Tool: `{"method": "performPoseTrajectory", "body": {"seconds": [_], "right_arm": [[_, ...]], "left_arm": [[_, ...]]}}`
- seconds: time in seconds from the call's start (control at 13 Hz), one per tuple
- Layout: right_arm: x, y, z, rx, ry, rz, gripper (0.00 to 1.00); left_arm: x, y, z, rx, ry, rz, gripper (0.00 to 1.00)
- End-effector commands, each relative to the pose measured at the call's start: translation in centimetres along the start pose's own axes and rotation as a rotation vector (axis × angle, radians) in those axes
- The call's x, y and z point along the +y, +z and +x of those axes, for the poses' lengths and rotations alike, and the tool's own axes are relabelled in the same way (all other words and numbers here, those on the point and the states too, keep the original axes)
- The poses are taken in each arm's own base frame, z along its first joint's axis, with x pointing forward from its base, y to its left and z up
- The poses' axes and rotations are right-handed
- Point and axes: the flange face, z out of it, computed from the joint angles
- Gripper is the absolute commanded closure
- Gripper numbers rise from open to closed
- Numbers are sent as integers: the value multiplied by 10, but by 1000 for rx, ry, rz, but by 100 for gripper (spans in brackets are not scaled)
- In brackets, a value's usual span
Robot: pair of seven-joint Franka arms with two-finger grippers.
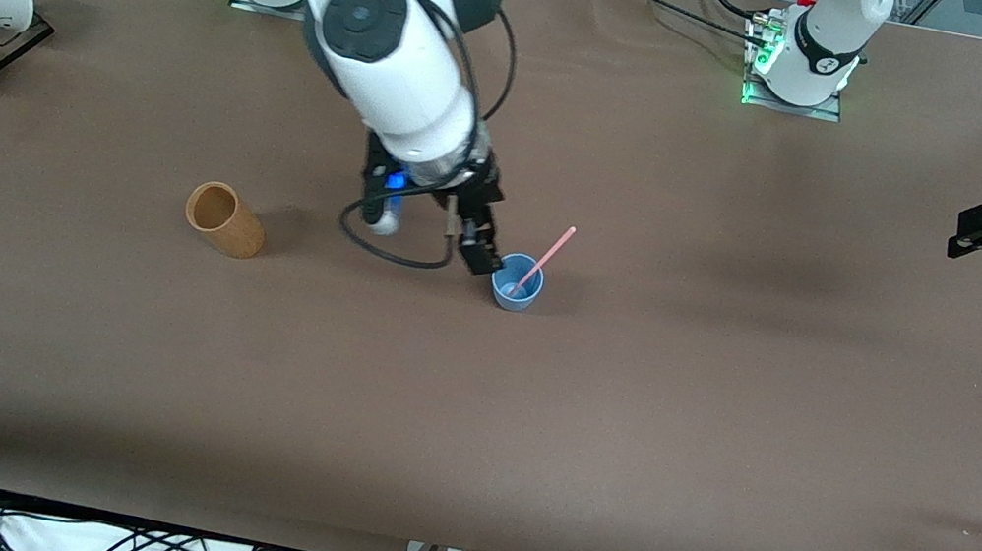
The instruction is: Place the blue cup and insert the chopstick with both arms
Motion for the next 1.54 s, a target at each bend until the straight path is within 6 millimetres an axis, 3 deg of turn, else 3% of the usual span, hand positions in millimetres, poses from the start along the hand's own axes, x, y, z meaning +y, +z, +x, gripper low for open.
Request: {"method": "performPoseTrajectory", "body": {"seconds": [0.0, 0.15, 0.23, 0.46, 0.85, 1.08, 1.23, 1.31, 1.46], "right_arm": [[-16, -56, 45, 42, 16, 52, 0], [-17, -82, 68, 70, 14, 42, 0], [-18, -83, 75, 85, -20, 27, 0], [7, -105, 117, 97, -168, -8, 0], [50, -148, 244, 116, -548, -124, 0], [63, -168, 318, 88, -855, -184, 0], [58, -167, 330, 117, -893, -146, 0], [60, -156, 333, 126, -862, -145, 0], [69, -165, 343, 139, -956, -157, 0]], "left_arm": [[0, 0, -2, -1, 22, 6, 0], [0, 0, -2, -2, 22, 6, 0], [0, 0, -3, -5, 22, 6, 0], [0, 0, -3, -9, 22, 6, 0], [0, 1, -3, -11, 22, -1, 0], [1, 1, -4, -13, 22, -1, 0], [1, 1, -4, -16, 22, -1, 0], [1, 1, -4, -16, 22, -1, 0], [1, 1, -4, -16, 22, -1, 0]]}}
